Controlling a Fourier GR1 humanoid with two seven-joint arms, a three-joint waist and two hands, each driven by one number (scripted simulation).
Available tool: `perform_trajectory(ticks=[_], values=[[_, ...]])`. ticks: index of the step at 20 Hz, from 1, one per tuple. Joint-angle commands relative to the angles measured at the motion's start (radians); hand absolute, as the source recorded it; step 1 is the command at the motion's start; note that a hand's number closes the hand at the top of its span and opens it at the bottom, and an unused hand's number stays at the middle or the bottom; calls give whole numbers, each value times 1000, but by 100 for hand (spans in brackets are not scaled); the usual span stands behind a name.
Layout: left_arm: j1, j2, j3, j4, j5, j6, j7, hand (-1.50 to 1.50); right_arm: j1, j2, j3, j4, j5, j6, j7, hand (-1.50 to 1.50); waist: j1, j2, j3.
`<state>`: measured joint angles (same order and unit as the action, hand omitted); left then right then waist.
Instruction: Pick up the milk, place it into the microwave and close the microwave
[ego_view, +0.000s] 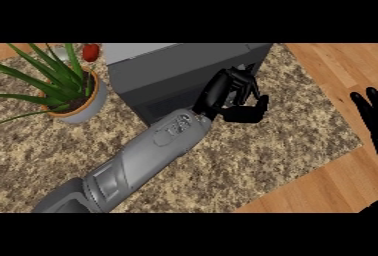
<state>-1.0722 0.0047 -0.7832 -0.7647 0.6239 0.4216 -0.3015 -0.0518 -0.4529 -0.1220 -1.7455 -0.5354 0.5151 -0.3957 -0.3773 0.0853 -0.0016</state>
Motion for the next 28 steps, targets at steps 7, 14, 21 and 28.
perform_trajectory(ticks=[7, 14, 21, 28], values=[[-75, -4, 11, 54, 52, 45, -18, 150, -35, -51, -19, -1, -48, 11, 57, -150, -50, 13, 3], [-70, -3, -2, 52, 66, 82, -37, 150, -69, -85, -39, -6, -73, 11, 83, -150, -60, 19, 3], [-67, -3, -13, 39, 87, 119, -39, 150, -95, -126, -70, 3, -91, 17, 100, -150, -73, 19, 5], [-66, -2, -30, 30, 95, 145, -53, 150, -130, -149, -81, 14, -126, 22, 121, -150, -73, 26, 5]])
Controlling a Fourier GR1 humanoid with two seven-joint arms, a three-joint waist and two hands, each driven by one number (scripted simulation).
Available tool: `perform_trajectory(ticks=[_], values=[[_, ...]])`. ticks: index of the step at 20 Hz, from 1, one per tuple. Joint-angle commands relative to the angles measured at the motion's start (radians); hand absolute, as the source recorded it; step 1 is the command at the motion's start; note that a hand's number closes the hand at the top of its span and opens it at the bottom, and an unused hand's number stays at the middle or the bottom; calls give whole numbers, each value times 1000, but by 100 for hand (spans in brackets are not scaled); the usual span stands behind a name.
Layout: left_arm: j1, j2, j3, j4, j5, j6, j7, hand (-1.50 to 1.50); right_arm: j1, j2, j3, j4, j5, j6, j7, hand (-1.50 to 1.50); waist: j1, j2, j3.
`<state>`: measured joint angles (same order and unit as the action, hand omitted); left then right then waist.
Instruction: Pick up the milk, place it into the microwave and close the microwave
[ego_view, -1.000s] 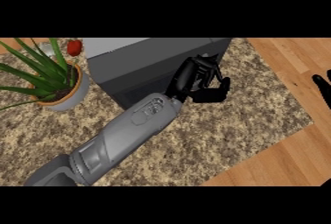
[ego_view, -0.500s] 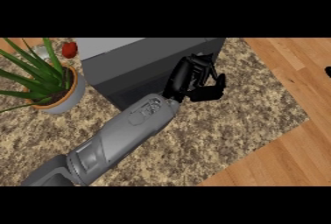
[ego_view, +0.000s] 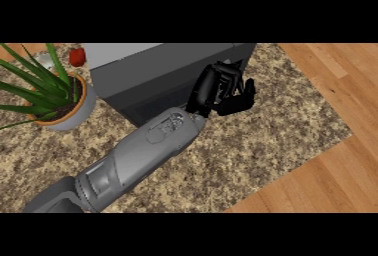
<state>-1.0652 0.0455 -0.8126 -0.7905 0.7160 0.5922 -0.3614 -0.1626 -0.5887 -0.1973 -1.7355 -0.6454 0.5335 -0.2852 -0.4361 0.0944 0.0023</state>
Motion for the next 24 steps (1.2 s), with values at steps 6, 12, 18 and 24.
perform_trajectory(ticks=[6, 12, 18, 24], values=[[-78, -43, 5, 58, 20, 5, 8, 150, -21, -29, -18, 13, -49, 13, 26, -150, -25, 10, 2], [-68, -43, -11, 52, 28, 17, -3, 150, -33, -31, -18, 24, -88, 14, 43, -150, -31, 17, 3], [-26, -43, 102, 150, 91, 164, 11, 150, -27, -65, -67, 25, -109, 6, 52, -150, 44, 8, -1], [-17, -5, 59, 181, 132, 109, 11, 150, -15, -84, -115, 20, -135, -10, 55, -150, 83, 5, -2]])
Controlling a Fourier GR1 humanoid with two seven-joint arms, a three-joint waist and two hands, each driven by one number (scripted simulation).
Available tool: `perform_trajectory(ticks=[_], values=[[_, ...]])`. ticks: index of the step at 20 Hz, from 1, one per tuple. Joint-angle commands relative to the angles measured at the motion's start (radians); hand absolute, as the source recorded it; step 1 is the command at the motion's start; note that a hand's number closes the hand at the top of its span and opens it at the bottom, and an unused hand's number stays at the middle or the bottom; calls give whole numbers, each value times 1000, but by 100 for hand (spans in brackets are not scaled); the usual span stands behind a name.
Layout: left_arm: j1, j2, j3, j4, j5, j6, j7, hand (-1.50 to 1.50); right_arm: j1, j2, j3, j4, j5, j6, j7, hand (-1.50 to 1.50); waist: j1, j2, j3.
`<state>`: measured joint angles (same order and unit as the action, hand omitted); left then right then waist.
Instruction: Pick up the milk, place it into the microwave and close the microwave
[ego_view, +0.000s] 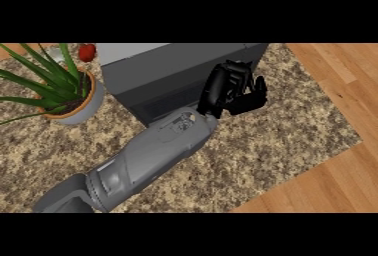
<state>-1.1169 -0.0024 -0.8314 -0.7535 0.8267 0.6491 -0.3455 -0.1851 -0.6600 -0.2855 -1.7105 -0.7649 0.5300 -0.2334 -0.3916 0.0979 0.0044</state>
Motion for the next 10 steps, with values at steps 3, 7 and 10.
perform_trajectory(ticks=[3, 7, 10], values=[[38, 65, 52, 160, 33, 21, -9, 150, 16, -12, -40, -9, -22, -14, 2, -150, 61, 7, -3], [34, 84, 25, 178, 50, -19, -3, 150, 39, -24, -57, -16, -35, -15, 15, -150, 65, 13, -3], [35, 96, 27, 183, 66, -27, -21, -150, 42, -26, -68, -23, -43, -24, 18, -150, 106, 8, -5]])
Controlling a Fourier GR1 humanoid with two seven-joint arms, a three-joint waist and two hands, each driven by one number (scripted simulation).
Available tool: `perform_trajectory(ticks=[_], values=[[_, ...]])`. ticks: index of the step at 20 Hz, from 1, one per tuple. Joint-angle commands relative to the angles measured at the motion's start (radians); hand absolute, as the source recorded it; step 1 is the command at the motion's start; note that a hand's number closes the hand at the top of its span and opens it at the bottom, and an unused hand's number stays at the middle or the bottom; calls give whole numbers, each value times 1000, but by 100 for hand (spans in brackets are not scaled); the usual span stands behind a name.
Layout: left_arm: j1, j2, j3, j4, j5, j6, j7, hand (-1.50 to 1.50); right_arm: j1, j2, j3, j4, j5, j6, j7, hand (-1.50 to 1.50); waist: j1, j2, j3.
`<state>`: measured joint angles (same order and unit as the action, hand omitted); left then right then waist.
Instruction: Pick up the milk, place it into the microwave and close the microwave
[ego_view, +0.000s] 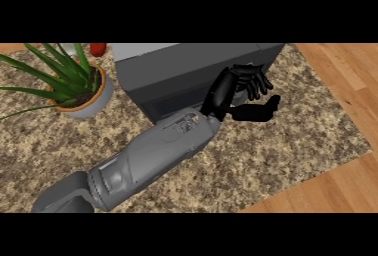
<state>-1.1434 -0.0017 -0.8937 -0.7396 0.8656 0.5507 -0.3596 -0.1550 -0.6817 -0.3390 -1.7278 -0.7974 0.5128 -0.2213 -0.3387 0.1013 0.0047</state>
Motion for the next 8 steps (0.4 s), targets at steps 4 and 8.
perform_trajectory(ticks=[4, 8], values=[[74, 112, 78, 168, 53, 41, -14, -150, 33, -12, -40, -23, -29, -12, 11, -150, 59, -1, -6], [73, 111, 64, 168, 68, 21, -28, -150, 45, -16, -42, -43, -45, -8, 21, -150, 79, -2, -6]])
